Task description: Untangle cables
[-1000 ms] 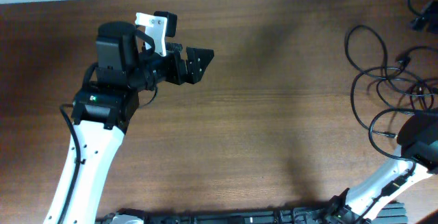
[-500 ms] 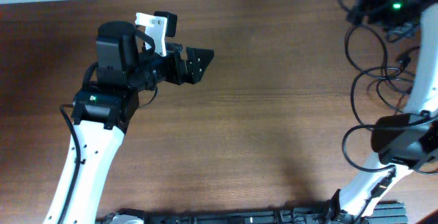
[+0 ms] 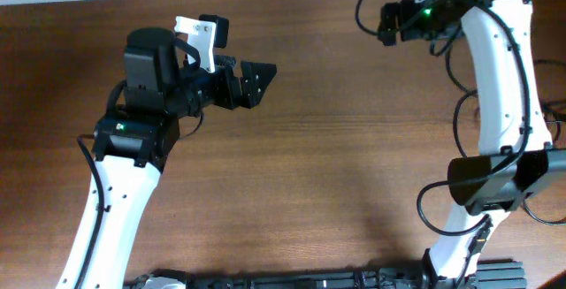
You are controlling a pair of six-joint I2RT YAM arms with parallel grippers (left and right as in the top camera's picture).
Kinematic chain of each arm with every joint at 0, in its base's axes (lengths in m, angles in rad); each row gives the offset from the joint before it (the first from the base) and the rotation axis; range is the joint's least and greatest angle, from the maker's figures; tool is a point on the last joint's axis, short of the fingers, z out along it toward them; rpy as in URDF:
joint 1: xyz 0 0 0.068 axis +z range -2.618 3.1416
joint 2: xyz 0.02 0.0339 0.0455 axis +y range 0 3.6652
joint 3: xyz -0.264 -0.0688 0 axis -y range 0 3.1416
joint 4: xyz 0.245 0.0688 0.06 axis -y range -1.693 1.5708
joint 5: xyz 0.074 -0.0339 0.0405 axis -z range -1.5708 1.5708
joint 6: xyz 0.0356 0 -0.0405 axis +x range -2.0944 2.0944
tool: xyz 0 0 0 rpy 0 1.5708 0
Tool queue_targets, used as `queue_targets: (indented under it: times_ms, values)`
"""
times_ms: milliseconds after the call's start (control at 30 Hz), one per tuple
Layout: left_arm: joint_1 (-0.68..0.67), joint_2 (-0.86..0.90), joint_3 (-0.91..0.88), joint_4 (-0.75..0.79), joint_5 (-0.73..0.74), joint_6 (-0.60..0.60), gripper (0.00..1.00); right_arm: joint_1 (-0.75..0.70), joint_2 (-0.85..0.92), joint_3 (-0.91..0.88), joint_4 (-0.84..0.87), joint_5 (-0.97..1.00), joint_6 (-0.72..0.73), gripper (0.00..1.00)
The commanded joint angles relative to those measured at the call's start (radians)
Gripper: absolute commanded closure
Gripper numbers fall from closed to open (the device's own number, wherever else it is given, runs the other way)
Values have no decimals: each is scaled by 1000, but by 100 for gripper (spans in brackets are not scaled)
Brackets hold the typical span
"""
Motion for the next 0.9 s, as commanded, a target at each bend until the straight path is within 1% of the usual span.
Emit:
queue_targets:
  times_ms: [0,467,567,600,733,800,867]
  values:
    - [3,-16,8,-1,0,5,1,27,-24,-1,0,5,0,2]
    - [2,-16,8,-2,0,5,1,26,-24,-1,0,5,0,2]
    - [2,-18,8,-42,-13,10,1,26,-24,-1,0,5,0,2]
    - [2,-21,8,-71,-58,11,1,26,-24,-1,0,5,0,2]
    - [2,-60,8,-287,-317,17,1,26,-24,-1,0,5,0,2]
    - [2,-89,8,-345,-389,18,1,26,-24,-1,0,5,0,2]
    - [2,-136,-7,-365,-404,79,1,26,-24,-1,0,5,0,2]
